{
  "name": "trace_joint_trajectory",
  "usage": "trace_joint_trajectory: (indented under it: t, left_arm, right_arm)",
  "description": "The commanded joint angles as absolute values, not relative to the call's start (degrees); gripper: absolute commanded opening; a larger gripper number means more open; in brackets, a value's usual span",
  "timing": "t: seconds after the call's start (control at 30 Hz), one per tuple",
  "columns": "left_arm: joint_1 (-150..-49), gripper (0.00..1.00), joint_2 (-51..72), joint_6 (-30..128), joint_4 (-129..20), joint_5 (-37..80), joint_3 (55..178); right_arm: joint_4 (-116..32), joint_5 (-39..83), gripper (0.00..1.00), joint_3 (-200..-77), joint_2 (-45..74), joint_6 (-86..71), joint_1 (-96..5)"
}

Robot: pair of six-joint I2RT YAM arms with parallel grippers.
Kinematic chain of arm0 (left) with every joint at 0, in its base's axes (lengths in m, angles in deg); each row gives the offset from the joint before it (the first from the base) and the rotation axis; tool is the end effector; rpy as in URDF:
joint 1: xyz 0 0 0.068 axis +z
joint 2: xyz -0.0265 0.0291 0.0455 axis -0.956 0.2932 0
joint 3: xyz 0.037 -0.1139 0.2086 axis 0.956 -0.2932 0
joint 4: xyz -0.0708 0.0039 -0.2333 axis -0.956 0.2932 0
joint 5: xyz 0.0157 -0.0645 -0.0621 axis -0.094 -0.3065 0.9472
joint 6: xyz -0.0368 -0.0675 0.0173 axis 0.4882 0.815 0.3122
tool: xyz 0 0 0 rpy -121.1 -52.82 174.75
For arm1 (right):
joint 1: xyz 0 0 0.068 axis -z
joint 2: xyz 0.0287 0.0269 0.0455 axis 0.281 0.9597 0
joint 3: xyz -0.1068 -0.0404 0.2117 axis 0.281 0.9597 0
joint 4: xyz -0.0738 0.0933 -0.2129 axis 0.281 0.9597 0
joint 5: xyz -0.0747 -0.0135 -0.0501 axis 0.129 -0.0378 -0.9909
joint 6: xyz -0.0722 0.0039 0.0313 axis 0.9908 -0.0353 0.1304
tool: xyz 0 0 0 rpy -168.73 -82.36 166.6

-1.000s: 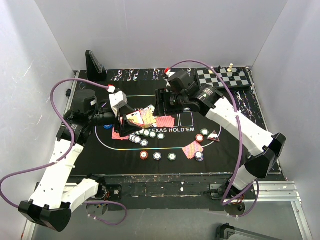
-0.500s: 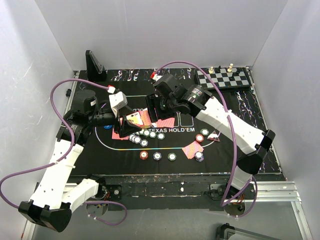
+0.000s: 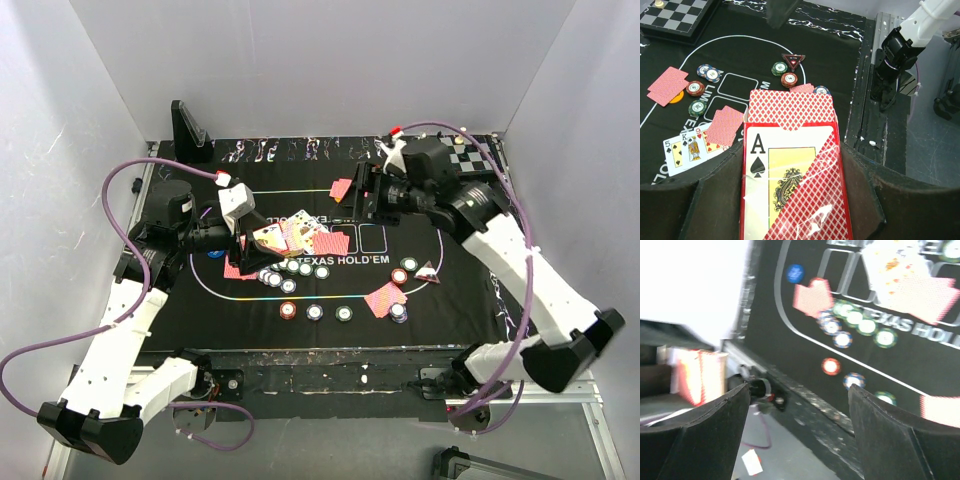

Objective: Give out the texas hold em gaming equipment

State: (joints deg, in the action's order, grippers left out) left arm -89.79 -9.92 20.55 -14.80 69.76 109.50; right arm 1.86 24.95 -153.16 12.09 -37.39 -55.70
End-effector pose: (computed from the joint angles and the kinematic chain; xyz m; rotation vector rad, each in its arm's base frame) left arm 0.1733 -0.1114 0.3512 1.1190 1.5931 -0.9954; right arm 0.2256 0.2015 0.3677 -0.1656 2.2952 0.9409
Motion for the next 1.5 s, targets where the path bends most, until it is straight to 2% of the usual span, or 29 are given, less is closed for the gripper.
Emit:
trace_joint_trajectory:
  t: [0.0, 0.2, 0.67, 0.77, 0.93, 1.0, 1.1, 1.23, 1.3, 1.37, 1.4, 1.43, 1.47]
  left_arm:
    - [-89.83, 0.00, -11.47, 20.89, -16.85, 71.44, 110.30]
    - [-89.91, 0.00, -11.21, 21.15, -17.21, 71.17, 111.00]
    - [-89.91, 0.00, -9.80, 22.12, -19.67, 70.12, 112.05]
    - [-89.91, 0.00, -9.54, 21.77, -19.67, 69.59, 111.88]
    - [-89.91, 0.00, -9.71, 21.68, -19.58, 69.06, 111.00]
    - [-89.91, 0.00, -9.80, 21.85, -19.58, 68.98, 110.91]
    - [-89.91, 0.04, -9.97, 21.77, -19.32, 68.36, 110.74]
    - [-89.91, 0.30, -9.89, 21.33, -18.70, 67.39, 110.56]
    - [-89.91, 0.55, -9.97, 21.33, -18.70, 66.52, 110.39]
    - [-89.83, 0.62, -10.15, 21.59, -18.79, 65.81, 110.65]
    - [-89.91, 0.71, -10.24, 21.85, -18.79, 65.20, 110.74]
    - [-89.83, 0.90, -10.32, 22.03, -18.70, 64.67, 111.00]
    - [-89.91, 0.98, -10.59, 22.12, -18.44, 64.32, 111.18]
  right_arm:
    - [-23.94, 45.94, 0.86, -143.66, 6.09, -49.76, -53.86]
    - [-44.36, 57.48, 0.88, -138.27, 9.67, -62.52, -54.38]
    - [-41.92, 58.99, 0.89, -143.28, 18.47, -62.01, -59.83]
    - [-42.36, 59.42, 0.75, -143.19, 18.91, -63.68, -60.09]
    - [-45.52, 59.51, 0.31, -141.96, 19.08, -65.52, -60.27]
    - [-46.49, 60.04, 0.26, -141.87, 19.35, -66.14, -60.27]
    - [-47.11, 60.57, 0.25, -141.79, 19.61, -66.67, -60.44]
    - [-48.69, 61.00, 0.18, -141.52, 19.70, -67.55, -60.62]
    - [-48.69, 60.92, 0.14, -141.35, 19.70, -67.55, -60.71]
    - [-48.69, 60.83, 0.10, -140.65, 19.79, -67.55, -60.80]
    - [-48.69, 61.00, 0.07, -140.21, 19.79, -67.64, -60.80]
    - [-48.78, 61.01, 0.06, -139.68, 19.96, -67.55, -60.80]
    - [-48.87, 60.92, 0.06, -139.07, 20.14, -67.37, -60.80]
